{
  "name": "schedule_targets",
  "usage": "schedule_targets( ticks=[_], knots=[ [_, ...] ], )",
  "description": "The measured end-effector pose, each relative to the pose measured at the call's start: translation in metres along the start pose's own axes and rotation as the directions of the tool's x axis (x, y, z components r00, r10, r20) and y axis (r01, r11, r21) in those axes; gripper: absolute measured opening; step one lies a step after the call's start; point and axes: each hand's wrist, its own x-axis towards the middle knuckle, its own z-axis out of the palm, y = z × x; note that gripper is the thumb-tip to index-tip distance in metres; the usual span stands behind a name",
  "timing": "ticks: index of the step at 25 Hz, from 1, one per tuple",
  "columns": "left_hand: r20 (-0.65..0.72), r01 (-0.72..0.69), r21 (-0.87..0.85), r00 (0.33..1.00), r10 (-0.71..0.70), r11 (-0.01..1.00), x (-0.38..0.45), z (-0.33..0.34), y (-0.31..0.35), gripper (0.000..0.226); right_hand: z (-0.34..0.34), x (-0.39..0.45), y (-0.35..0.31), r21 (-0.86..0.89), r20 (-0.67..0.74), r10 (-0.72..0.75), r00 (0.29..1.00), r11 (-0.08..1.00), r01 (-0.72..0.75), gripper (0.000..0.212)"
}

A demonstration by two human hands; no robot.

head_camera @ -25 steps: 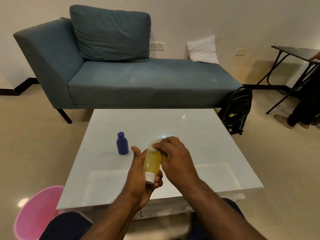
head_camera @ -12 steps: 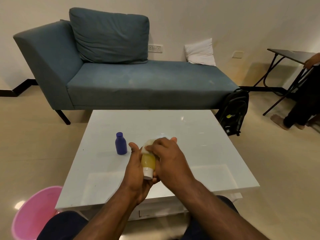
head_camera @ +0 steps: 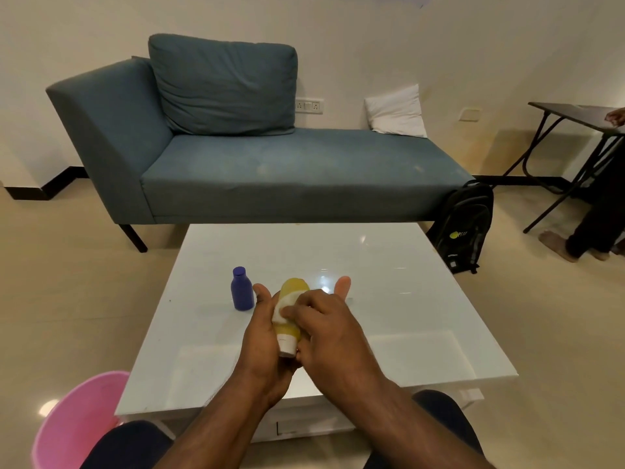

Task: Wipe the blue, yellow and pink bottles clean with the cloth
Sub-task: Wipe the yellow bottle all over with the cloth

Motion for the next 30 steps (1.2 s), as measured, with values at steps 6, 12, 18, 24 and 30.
schedule_targets(
  ticks=[6, 12, 18, 24, 30],
  knots=[
    [-0.034, 0.027, 0.033, 0.999, -0.026, 0.999, 0.007, -0.006, -0.004, 0.073, -0.009, 0.022, 0.017, -0.071, -0.082, -0.005, 0.997, 0.997, -0.001, 0.032],
    [-0.046, 0.034, -0.053, 0.998, -0.037, 0.998, 0.018, -0.008, -0.002, 0.069, 0.004, 0.02, 0.016, -0.048, 0.02, -0.047, 0.999, 0.998, 0.048, 0.032],
    [-0.046, 0.035, -0.061, 0.998, -0.037, 0.998, 0.027, -0.006, -0.003, 0.067, 0.01, 0.028, 0.021, -0.095, -0.037, 0.013, 0.999, 0.995, -0.016, 0.036],
    [-0.057, 0.025, 0.007, 0.998, -0.025, 1.0, 0.031, -0.006, -0.009, 0.066, 0.007, 0.028, 0.028, -0.085, -0.021, -0.02, 1.0, 0.996, 0.018, 0.037],
    [-0.085, 0.013, 0.09, 0.996, -0.005, 0.996, 0.031, -0.009, -0.01, 0.065, 0.001, 0.041, 0.015, -0.187, 0.019, 0.022, 1.0, 0.982, -0.019, 0.039]
  ],
)
